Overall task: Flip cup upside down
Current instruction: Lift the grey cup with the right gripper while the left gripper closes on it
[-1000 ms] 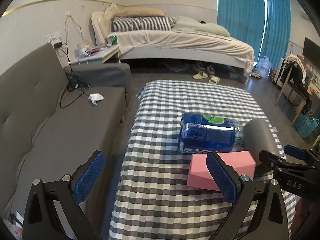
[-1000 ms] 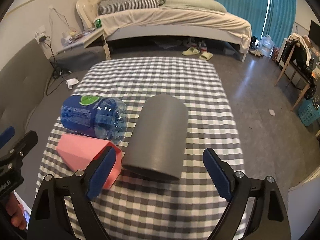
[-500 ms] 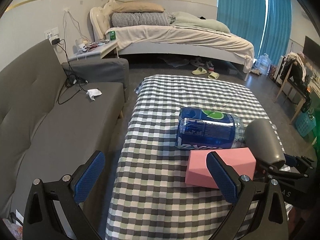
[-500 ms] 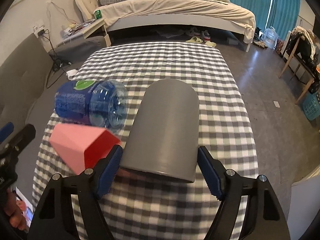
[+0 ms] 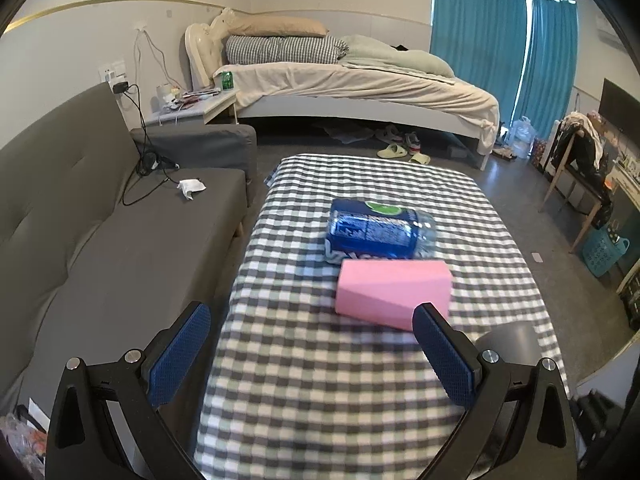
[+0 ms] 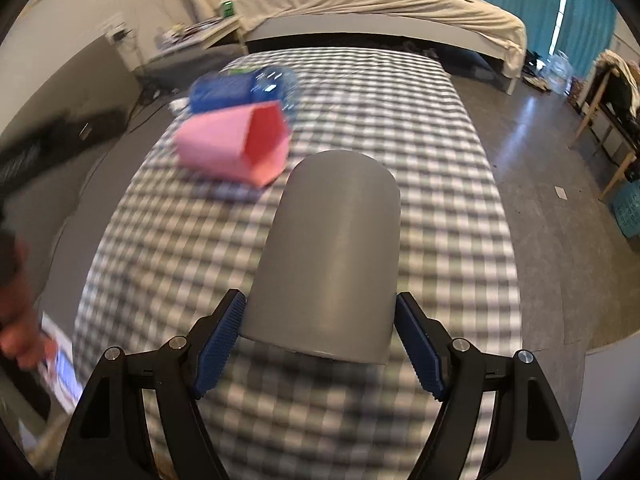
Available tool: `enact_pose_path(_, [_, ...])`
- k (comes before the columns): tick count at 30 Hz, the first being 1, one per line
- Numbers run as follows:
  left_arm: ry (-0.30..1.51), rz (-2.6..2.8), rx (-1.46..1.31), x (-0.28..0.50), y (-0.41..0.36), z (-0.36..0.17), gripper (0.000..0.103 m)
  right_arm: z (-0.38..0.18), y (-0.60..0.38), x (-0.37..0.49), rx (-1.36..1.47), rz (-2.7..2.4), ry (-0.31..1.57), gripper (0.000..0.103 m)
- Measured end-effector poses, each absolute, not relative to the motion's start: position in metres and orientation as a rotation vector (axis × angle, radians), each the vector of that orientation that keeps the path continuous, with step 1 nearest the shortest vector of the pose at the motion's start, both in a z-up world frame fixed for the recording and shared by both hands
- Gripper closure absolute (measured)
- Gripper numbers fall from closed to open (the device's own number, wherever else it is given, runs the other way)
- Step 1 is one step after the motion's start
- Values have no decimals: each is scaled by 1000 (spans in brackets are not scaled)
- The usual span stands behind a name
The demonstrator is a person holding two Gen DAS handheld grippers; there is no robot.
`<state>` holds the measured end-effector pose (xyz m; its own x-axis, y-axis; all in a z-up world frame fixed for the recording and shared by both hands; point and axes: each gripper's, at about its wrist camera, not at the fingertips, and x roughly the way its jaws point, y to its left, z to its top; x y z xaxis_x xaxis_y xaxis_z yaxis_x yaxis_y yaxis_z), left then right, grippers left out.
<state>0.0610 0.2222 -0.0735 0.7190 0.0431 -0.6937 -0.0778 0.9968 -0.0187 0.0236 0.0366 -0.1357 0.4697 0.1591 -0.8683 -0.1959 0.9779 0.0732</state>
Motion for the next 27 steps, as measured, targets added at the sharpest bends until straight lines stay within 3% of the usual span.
enact_pose_path(4, [760,77,-55,45,217,-67,0,-136,42,10,-87,257,1064,27])
enact_pose_path(8, [736,90,-30,29,213,-53,0,-127,37,3,-55,280,1042,11])
enact_pose_path(19, [726,88,7,21,186,-24,0,-40,-10,-14,-70,146,839,11])
enact_pose_path(27, [852,-11,27,31,132,-41,0,-30,-74,-5,-43,37,798,11])
